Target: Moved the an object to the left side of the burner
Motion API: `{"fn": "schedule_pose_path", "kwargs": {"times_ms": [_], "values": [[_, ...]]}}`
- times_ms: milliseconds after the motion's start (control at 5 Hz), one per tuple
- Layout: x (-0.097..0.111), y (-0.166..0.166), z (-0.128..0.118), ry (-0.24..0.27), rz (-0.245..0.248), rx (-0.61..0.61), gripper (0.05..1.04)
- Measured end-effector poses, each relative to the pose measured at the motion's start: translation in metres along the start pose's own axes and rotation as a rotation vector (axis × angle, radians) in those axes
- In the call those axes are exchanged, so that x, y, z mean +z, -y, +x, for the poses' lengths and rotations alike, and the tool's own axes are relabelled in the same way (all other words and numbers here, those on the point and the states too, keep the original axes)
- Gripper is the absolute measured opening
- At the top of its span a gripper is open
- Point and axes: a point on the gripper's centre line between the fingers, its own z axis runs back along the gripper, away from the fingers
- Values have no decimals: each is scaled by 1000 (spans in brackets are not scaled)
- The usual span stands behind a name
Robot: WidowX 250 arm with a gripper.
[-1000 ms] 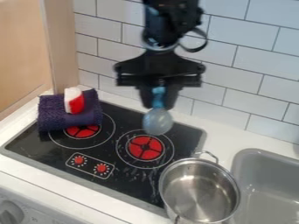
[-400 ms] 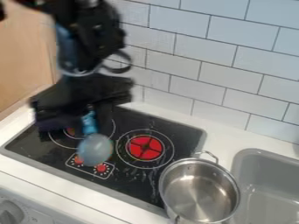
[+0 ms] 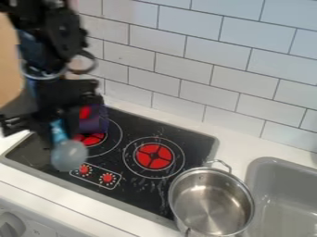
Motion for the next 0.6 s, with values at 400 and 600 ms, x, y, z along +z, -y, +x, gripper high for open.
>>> {"fn": "schedule_pose_path", "kwargs": {"times_ms": [400, 600], "values": [[-35, -13, 19, -53, 18, 224, 274], [-51, -14, 20, -73, 37, 261, 274]]}}
